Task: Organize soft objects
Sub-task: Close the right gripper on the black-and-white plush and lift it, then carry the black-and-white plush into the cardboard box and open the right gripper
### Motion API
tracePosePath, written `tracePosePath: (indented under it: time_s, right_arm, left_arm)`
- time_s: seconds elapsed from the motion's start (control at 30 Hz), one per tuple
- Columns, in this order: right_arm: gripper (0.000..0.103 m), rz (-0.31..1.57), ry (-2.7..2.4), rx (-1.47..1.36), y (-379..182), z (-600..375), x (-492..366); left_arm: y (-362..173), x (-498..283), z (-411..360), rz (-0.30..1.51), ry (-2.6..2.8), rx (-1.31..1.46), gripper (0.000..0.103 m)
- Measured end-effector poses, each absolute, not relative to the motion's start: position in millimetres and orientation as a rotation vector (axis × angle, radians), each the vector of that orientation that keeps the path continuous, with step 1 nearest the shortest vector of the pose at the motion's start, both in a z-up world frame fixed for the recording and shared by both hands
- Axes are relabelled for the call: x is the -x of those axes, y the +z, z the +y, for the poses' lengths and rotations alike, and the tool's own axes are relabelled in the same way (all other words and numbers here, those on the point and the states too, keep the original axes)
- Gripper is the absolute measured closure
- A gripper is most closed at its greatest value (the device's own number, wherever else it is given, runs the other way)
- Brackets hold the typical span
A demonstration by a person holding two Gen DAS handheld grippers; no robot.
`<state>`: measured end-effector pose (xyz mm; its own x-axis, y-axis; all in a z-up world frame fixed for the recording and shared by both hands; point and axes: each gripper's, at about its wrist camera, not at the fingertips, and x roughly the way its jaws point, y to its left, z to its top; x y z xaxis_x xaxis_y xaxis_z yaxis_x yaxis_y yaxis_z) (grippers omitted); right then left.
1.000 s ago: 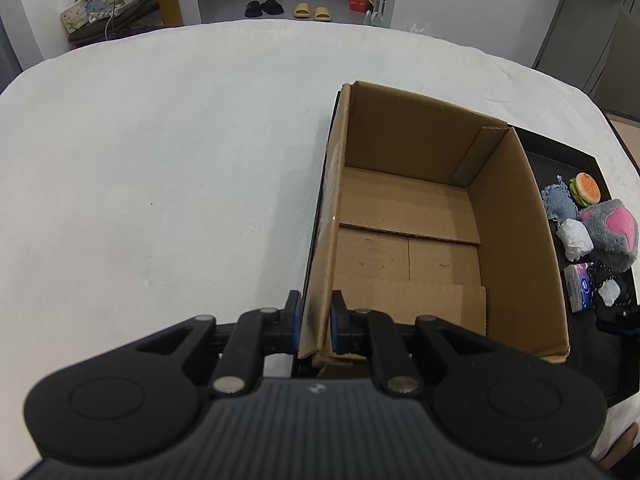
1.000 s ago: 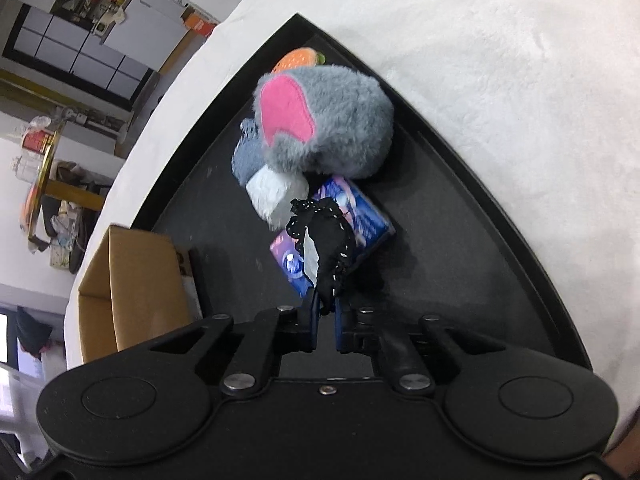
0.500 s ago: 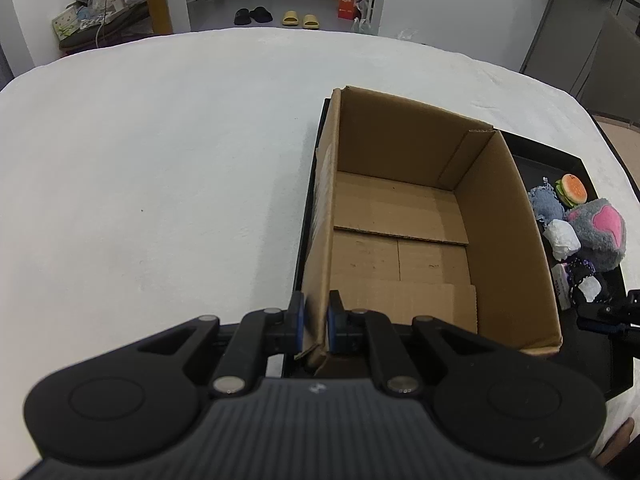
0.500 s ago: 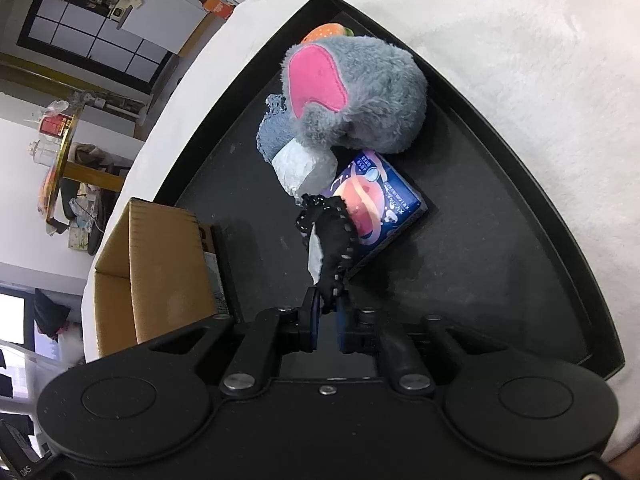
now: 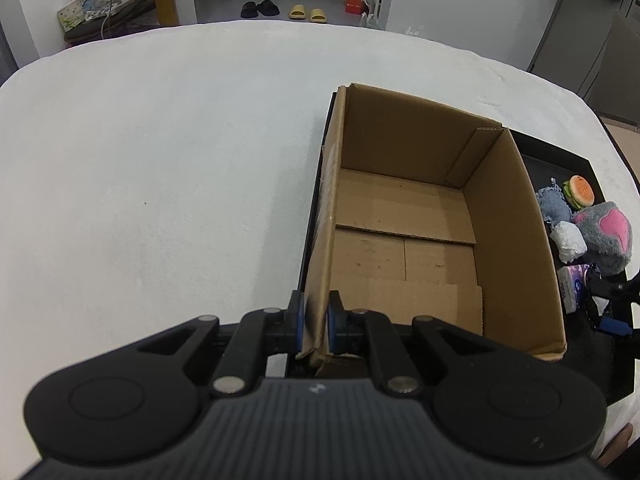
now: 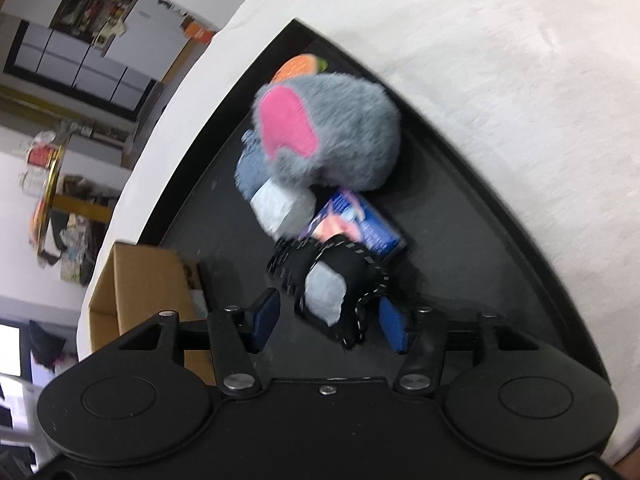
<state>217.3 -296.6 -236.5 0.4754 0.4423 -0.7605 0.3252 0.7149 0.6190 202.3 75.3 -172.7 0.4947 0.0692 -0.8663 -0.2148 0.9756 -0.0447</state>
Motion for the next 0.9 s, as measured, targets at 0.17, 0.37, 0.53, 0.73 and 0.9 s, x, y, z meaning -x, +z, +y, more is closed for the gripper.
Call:
tracePosePath:
  time_s: [0.17, 0.37, 0.53, 0.73, 0.9]
  right_arm:
    - [0.050, 1.098, 0.042, -0.845, -242, -301, -222]
    - [0.083, 1.110, 0.033, -0.843, -244, -300, -217]
    - [0.087, 1.112, 0.048, -0.819, -237, -298, -212]
    - [0.087, 1.106, 0.079, -0.797, -223, -294, -207]
    - [0.087, 1.076, 0.114, -0.758, -205, -288, -207]
  left_arm:
    - [-173, -203, 76, 1.042, 0.173, 0.161, 0.093]
    - [-171, -201, 75, 1.032, 0.172, 0.149, 0.093]
    - [-169, -198, 75, 1.018, 0.159, 0.152, 0.093]
    - [-167, -194, 77, 1.005, 0.124, 0.156, 0.093]
    - [-167, -193, 80, 1.005, 0.111, 0.169, 0.093]
